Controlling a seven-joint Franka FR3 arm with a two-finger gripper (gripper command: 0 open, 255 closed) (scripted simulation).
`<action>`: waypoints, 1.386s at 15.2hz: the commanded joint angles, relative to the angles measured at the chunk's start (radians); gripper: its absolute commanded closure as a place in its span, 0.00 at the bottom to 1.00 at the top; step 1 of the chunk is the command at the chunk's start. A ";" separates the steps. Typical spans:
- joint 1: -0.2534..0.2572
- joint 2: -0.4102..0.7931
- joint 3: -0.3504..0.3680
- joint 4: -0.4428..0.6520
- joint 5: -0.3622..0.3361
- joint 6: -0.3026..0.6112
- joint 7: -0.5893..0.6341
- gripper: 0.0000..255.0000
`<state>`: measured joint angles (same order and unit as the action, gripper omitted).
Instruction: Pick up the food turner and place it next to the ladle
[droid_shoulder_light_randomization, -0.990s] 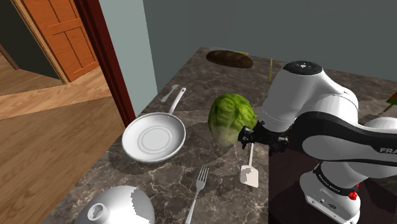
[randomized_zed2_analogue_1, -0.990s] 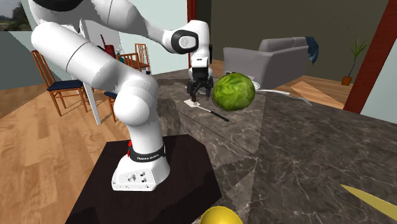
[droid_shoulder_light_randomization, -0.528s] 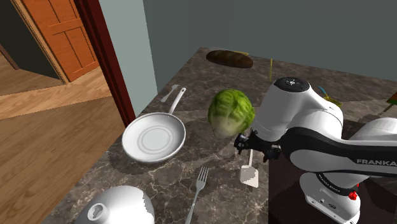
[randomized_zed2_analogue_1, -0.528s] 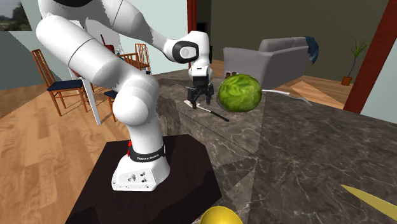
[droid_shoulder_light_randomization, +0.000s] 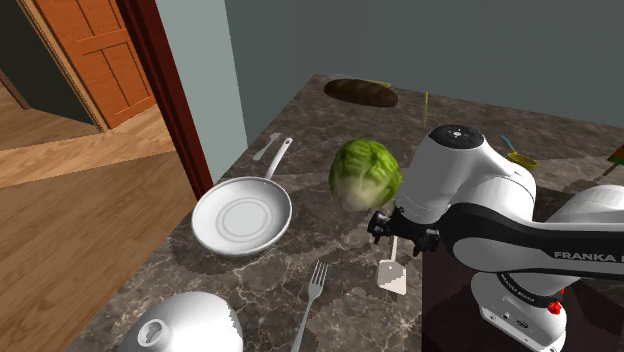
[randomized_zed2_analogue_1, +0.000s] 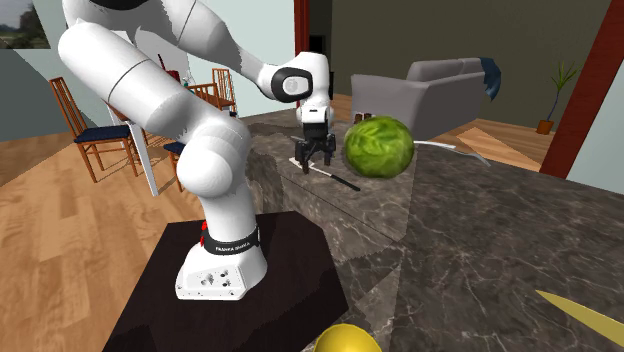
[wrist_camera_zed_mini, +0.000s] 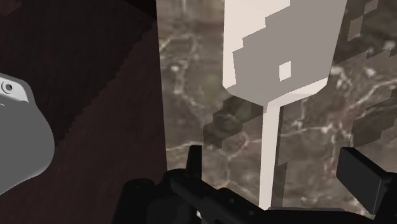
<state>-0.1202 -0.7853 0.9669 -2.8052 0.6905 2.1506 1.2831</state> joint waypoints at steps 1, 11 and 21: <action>0.000 0.000 0.000 0.000 0.000 0.000 0.000 1.00; 0.004 -0.011 -0.013 0.006 -0.008 -0.018 0.001 1.00; 0.019 -0.100 -0.125 0.078 -0.083 -0.184 0.008 1.00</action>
<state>-0.1019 -0.8773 0.8528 -2.7371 0.6163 1.9850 1.2889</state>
